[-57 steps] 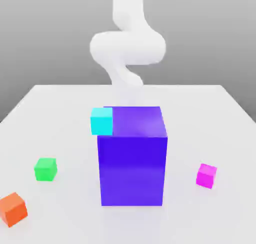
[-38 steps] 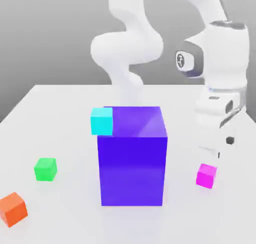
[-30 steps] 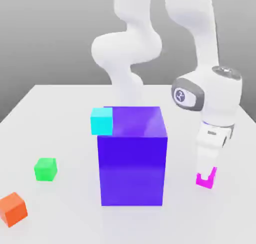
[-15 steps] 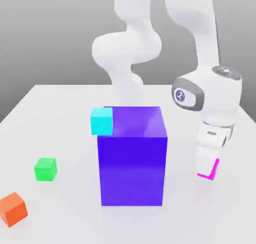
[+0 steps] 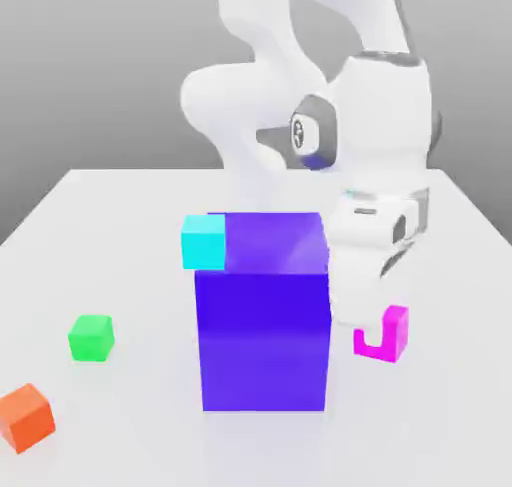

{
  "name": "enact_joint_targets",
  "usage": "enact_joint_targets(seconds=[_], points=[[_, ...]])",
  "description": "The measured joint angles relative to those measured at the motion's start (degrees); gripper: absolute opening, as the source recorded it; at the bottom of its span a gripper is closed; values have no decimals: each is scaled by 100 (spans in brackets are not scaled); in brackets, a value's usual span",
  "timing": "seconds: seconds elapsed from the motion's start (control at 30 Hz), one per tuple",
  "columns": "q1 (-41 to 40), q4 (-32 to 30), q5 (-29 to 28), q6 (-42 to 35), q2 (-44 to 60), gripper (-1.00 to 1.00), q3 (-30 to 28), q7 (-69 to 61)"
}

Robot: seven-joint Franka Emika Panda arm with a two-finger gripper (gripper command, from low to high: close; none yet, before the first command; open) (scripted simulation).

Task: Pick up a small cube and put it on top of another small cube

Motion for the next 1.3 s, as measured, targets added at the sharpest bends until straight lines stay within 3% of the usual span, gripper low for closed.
enact_joint_targets(seconds=[0.27, 0.47, 1.07, 1.3], points=[[-1119, 308, -1073, -230, -638, -100, -1121, -1720], [-1563, 210, -1469, -491, -907, -100, -1966, -3285], [-1640, -715, -1434, -1128, -788, -100, -4259, -7900], [-1195, -791, -868, -1009, -464, -100, -4700, -8740]])
